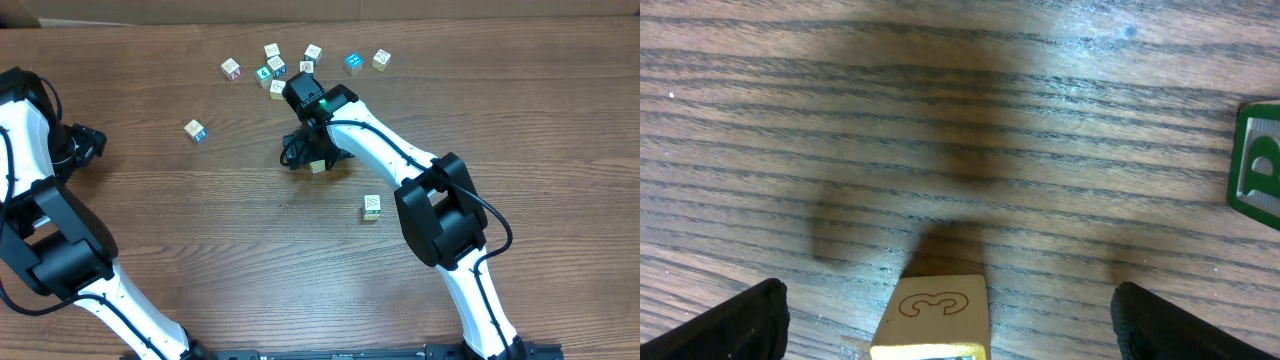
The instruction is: Form a tower
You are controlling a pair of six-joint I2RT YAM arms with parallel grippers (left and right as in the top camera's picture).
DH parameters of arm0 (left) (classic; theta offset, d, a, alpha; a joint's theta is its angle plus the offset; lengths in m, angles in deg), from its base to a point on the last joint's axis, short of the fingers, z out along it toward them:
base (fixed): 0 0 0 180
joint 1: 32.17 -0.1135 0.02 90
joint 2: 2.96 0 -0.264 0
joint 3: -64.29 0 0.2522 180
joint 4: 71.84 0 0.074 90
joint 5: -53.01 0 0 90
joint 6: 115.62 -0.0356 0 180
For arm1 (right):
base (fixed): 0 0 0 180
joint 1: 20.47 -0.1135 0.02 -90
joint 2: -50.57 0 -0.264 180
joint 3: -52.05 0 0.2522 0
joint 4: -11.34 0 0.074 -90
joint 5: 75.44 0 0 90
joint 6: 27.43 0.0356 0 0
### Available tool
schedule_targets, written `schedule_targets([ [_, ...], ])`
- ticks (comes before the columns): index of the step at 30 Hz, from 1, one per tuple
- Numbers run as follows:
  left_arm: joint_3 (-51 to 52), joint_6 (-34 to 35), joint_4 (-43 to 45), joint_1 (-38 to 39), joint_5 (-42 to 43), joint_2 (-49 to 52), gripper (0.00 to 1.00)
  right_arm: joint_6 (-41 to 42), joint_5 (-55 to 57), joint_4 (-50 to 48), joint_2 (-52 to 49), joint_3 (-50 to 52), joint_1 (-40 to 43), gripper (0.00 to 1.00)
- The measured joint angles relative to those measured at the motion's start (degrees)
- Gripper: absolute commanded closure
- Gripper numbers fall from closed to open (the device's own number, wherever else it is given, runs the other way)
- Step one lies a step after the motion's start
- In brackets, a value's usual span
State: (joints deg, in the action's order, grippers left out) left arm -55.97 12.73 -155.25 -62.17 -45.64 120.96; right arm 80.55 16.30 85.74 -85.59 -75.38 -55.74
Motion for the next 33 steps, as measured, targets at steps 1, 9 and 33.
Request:
schedule_targets([
  [1,0.0,0.0,0.0,0.0,0.0,0.0,0.01,0.02,0.0,0.0,0.0,0.0,0.0,0.0],
  [9,0.0,0.0,0.0,0.0,-0.02,0.0,0.0,0.0,-0.13,-0.83,0.0,0.0,0.0,0.0],
  [33,0.0,0.0,0.02,0.0,-0.02,0.0,0.0,-0.42,-4.46,4.02,0.04,-6.45,-0.09,0.27],
])
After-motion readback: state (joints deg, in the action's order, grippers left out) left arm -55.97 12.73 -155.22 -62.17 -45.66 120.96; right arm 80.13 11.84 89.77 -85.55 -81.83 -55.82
